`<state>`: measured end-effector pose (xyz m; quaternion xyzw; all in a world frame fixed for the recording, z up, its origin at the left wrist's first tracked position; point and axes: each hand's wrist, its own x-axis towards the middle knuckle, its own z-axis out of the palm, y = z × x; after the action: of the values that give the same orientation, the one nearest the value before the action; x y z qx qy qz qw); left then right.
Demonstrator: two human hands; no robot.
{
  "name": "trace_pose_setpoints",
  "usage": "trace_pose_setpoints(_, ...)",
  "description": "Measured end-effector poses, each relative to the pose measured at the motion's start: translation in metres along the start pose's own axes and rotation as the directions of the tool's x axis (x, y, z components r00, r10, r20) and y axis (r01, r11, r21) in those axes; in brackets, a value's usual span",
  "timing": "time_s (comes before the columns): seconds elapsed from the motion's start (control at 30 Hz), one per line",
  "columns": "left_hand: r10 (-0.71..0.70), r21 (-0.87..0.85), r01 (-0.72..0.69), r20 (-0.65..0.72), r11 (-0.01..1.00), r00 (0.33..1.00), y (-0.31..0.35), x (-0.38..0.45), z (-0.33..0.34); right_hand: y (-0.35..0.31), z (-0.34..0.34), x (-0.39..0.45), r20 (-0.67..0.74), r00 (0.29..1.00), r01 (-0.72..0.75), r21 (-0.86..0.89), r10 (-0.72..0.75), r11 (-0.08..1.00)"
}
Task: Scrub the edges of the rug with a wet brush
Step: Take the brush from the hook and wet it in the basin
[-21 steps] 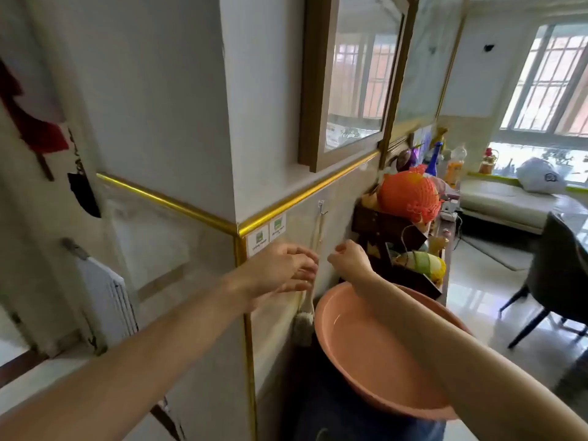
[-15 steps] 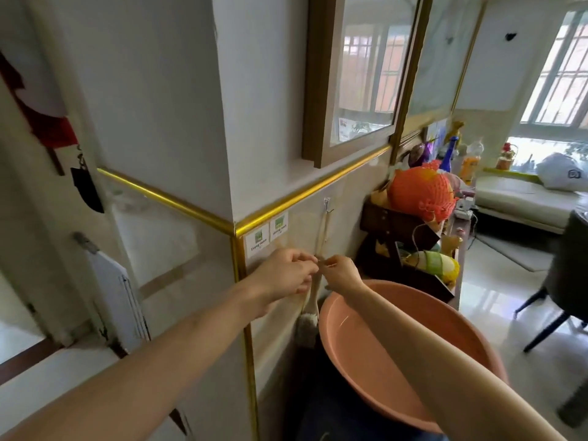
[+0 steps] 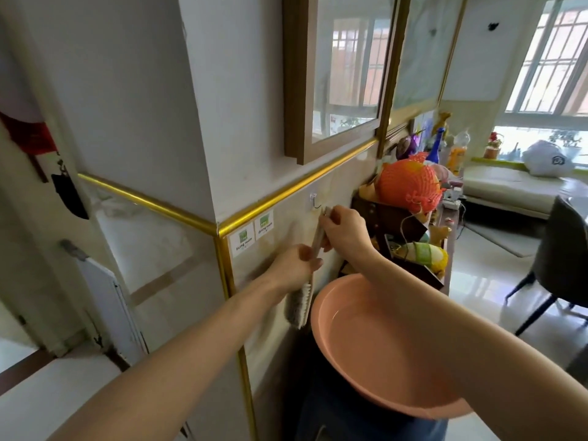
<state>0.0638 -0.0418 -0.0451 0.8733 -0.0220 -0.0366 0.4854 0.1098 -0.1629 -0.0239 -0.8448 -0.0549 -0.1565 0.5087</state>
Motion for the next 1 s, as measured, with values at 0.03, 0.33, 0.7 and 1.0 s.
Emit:
trace_pose_setpoints(0.03, 0.03, 0.011, -0.03, -0.017, 0.999, 0.999, 0.001, 0.0, 0.002, -0.003, -0.004, -0.004, -0.014, 1.0, 0.011, 0.0, -0.011, 1.0)
trace_pose_setpoints(0.33, 0.251, 0.394, -0.336, 0.252, 0.856, 0.935, 0.001, -0.023, -0.012, 0.03, -0.069, -0.072, -0.065, 0.919, 0.296, -0.539, -0.389, 0.788)
trace_pose_setpoints(0.7, 0.735, 0.59, -0.794, 0.473, 0.146, 0.487, 0.021, -0.058, 0.041, 0.032, -0.1, -0.157, 0.454, 0.829, -0.115, -0.435, 0.327, 0.893)
trace_pose_setpoints(1.0, 0.825, 0.465, -0.827, 0.297, 0.315, 0.481, -0.025, -0.049, 0.083, 0.065, -0.1, -0.209, -0.019, 0.853, -0.499, -0.317, 0.521, 0.806)
